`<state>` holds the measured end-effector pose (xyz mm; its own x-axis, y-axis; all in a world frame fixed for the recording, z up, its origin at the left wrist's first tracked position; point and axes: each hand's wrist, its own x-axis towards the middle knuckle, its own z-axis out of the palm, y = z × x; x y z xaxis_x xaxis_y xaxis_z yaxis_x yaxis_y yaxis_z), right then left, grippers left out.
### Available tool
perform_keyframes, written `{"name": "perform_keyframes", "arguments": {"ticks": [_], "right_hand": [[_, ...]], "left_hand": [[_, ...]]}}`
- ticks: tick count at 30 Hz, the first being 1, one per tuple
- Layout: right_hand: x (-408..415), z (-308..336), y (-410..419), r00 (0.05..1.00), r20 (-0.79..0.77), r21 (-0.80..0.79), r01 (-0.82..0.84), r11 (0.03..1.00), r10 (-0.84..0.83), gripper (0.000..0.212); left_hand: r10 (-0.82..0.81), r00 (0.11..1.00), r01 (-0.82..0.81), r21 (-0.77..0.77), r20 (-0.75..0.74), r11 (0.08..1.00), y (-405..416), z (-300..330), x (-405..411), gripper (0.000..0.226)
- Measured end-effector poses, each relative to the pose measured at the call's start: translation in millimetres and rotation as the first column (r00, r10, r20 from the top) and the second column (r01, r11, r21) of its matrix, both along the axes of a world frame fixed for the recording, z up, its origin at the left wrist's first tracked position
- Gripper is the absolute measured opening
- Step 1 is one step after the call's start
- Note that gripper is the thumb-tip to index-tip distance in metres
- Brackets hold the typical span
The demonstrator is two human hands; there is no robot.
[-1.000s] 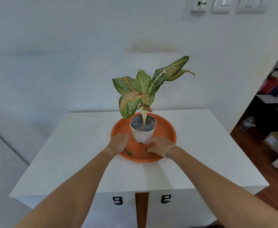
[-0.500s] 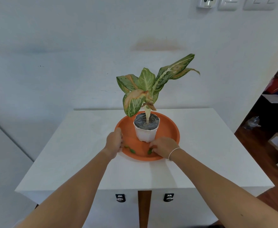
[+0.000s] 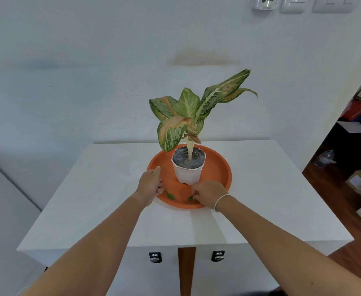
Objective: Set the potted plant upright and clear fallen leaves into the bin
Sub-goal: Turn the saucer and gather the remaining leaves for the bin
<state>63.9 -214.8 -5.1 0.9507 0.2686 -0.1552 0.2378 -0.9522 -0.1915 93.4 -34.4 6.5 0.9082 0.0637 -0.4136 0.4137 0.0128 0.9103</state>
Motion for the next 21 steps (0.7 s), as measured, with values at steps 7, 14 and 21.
{"name": "perform_keyframes", "arguments": {"ticks": [7, 14, 21], "right_hand": [[1.5, -0.7, 1.5, 1.0, -0.005, -0.02, -0.002, 1.0, 0.002, 0.025], [7.1, 7.3, 2.3, 0.955, -0.213, 0.334, 0.267, 0.904, -0.204, 0.022], [5.9, 16.5, -1.6, 0.723, -0.667, 0.666, 0.687, 0.293, -0.179, 0.03]], "left_hand": [[-0.005, 1.0, 0.005, -0.005, 0.013, 1.0, 0.9, -0.1, 1.5, 0.029], [-0.032, 0.999, 0.031, 0.118, 0.006, 0.993, 5.3, 9.2, 0.0, 0.029], [-0.065, 0.995, 0.041, 0.285, 0.075, 0.958, 2.6, 6.9, -1.1, 0.04]]}}
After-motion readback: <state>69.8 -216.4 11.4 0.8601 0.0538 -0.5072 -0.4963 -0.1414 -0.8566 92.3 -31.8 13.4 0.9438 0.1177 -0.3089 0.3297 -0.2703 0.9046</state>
